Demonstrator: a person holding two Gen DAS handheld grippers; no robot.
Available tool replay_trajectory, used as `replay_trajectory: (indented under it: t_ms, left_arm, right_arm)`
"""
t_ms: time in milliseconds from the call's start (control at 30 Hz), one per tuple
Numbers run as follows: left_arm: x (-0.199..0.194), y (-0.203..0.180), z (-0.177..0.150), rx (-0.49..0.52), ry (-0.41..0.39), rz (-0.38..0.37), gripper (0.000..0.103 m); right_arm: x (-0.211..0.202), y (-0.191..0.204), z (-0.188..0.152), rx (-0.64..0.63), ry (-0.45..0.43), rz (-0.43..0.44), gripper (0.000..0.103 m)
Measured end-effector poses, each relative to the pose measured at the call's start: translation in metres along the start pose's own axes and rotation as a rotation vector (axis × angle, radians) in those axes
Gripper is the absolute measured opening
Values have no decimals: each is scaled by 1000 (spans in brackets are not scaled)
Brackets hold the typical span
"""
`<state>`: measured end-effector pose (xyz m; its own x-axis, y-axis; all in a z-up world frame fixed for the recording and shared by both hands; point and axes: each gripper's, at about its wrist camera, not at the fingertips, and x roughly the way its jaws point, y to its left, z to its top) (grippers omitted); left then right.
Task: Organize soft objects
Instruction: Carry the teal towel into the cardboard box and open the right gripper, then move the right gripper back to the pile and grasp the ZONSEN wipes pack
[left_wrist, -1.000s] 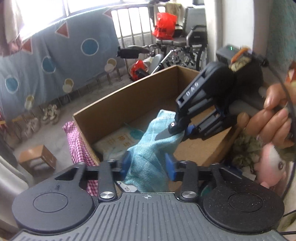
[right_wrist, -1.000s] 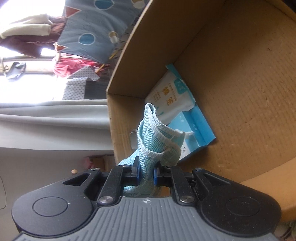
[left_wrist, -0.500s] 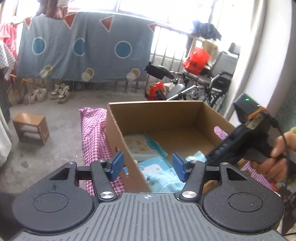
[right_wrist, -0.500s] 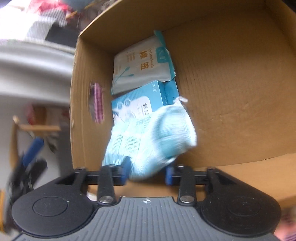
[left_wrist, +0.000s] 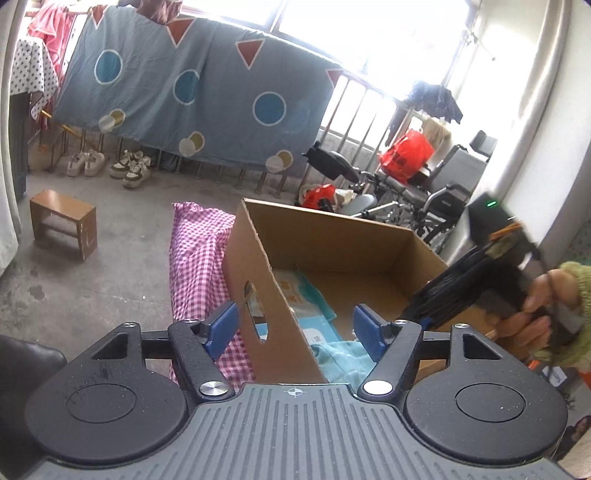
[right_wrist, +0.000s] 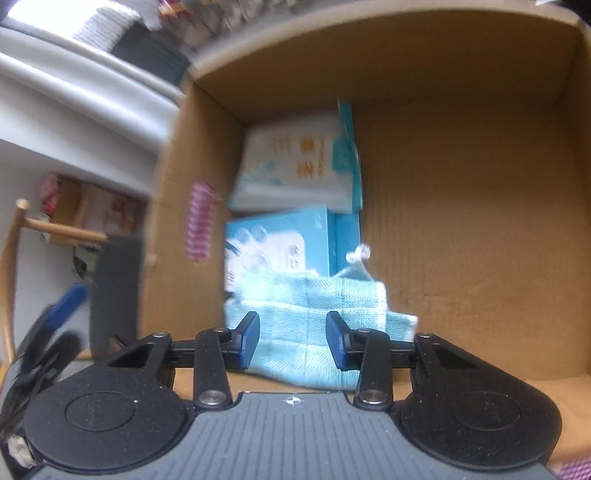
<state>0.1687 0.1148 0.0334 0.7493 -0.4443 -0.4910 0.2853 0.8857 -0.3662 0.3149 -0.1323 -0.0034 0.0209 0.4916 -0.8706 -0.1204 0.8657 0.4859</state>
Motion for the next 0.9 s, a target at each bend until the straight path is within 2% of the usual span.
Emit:
replay_trajectory:
  t_ms: [100,167,300,433,533,633,733,800,900]
  left_arm:
    - [-3,5,-4,-9,-4,12,72]
    - [-3,8,-5,-15,-2,16,72]
    - [-1,13,-7,-24,18,33,73]
    - [1,12,-12,-42,24,36,78]
    - [3,9,-19,-53,39,45,80]
    - [0,3,-23,-58,52,63,83]
    - [-8,-4,-27,-51,55,68,85]
    - [-14,-8,-29,-49,56,71,93]
    - [-22,-14,-30,-49,49,80,96]
  right_arm:
    - [36,-2,7,22,113,-9,42]
    - [51,2,7,12,153,-10,42]
    - [63,15,4,-37,172,-32,43]
    - [62,20,0,-56,154,-46,44]
    - [57,24,-7,-70,134,-44,47]
    - [42,20,-15,-20,90,18,52]
    - [12,15,-24,8,4,84,53]
    - [-12,13,-34,7,-62,125,54]
    - [-53,8,-53,3,-164,206,55]
